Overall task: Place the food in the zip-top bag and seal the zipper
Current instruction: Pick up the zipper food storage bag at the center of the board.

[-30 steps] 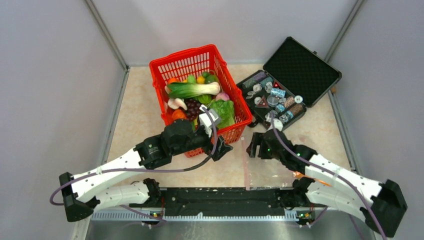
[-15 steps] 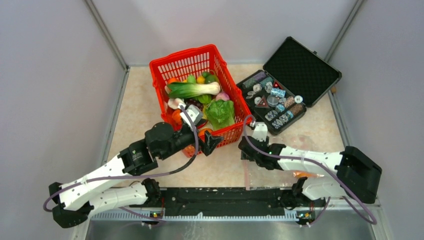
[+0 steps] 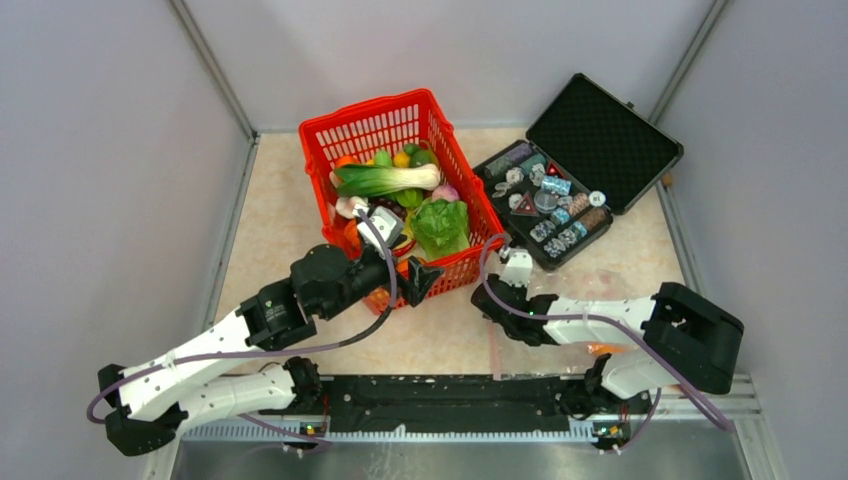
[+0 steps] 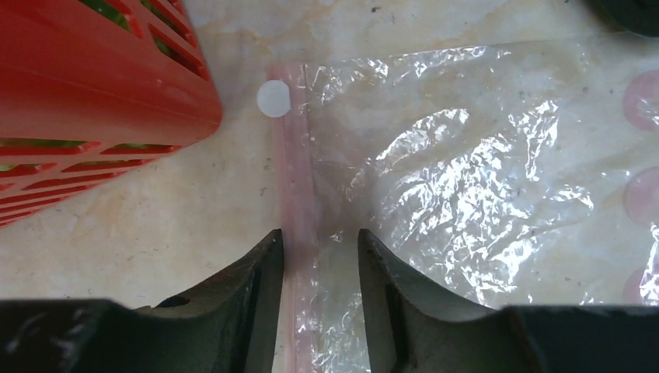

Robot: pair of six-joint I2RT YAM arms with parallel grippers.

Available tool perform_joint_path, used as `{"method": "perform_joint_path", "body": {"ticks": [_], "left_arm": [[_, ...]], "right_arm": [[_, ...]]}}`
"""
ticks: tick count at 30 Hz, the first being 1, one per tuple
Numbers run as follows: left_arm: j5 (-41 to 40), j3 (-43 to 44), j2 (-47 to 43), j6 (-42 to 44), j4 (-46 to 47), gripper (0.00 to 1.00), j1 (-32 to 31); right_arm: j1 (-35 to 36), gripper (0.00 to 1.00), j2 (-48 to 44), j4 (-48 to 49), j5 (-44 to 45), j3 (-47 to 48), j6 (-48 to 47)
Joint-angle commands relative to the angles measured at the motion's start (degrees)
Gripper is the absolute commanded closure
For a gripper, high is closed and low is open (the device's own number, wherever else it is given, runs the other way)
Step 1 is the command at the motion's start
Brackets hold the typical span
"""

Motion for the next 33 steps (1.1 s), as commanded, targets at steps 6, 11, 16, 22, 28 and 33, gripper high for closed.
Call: {"method": "perform_joint_path", "body": {"ticks": [6,11,16,22,28,33], "left_arm": [[-0.94,-0.21,0.19,0.11,1.62,0.01,-0.26],[1.06,0.82,1.63,0.87,1.14,0.01,-0.26],[6.94,2.12,3.76,2.20,0.57,0.01,-0.19],[14.91,4.75,8.36,2.32,0.03,0.01,-1.03],[12.11,9.02,17.27,2.83,0.28,0.01,-5.48],[8.12,12.36,25.17,1.88,0.44,0.01,-9.66]], "right_arm": [[1.22,0.87,-1.54,-2.63,2.44,-1.44,-0.69],[1.17,1.00,-7.95,-4.33,1.86,-1.82,-0.50],[-0.10,1.00,-24.82,-5.04,-1.83,-5.49,-0.61],[-8.49,1.00,-50.35,-12.47,-9.69,-7.57,-1.16],[-9.26,1.00,-53.43,-20.17,-8.75,-0.64,-3.22],[-9.24,1.00,-49.05,-23.89,-7.66,6.71,-6.23]]}}
